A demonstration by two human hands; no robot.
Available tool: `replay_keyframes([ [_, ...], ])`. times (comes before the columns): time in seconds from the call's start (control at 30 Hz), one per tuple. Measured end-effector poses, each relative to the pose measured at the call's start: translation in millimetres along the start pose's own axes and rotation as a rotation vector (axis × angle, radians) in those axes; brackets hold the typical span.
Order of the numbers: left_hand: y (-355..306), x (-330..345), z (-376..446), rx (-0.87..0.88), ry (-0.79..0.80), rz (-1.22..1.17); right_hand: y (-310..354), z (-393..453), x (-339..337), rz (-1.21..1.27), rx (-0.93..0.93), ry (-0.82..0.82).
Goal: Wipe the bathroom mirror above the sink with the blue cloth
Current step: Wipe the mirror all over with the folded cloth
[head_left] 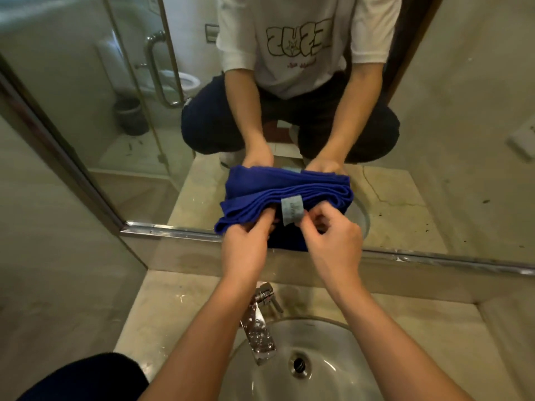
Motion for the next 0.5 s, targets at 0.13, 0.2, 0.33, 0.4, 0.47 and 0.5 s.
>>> replay_keyframes([
  [0.13,-9.2,-5.4,-2.8,0.036,-0.088,-0.056,7.2,4.7,10.8,-0.007,-0.013,0.095],
  [0.2,-7.2,-1.6,-5.7,0.021,-0.126,-0.078,7.8,6.3,13.2,-0.013,-0.022,0.129],
  [0.33,-2.4,15.9,-12.8,0.013,-0.162,-0.124,2.9,5.1,-1.8,0.054,-0.035,0.146],
  [0.4,-4.2,35.9,-21.6,0.014,-0.152,-0.118,-7.5,12.2,-26.9,0.053,-0.043,0.106],
  [0.47,-7.0,66.3,-33.0,0.023,-0.099,-0.115,-21.1,20.0,-58.9,0.016,-0.052,0.046],
  [0.5,-8.6,85.4,-39.4,0.021,-0.060,-0.115,-29.2,23.1,-77.3,-0.007,-0.053,0.001],
])
Point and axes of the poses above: each hand's wrist, its own z-axis towards the middle knuckle, its own x-axis out of the palm, y = z × x, the point moved 7 cm from there along z, towards the middle knuckle, and after that the axes turned 13 degrees about z, right-handed, at the moved point
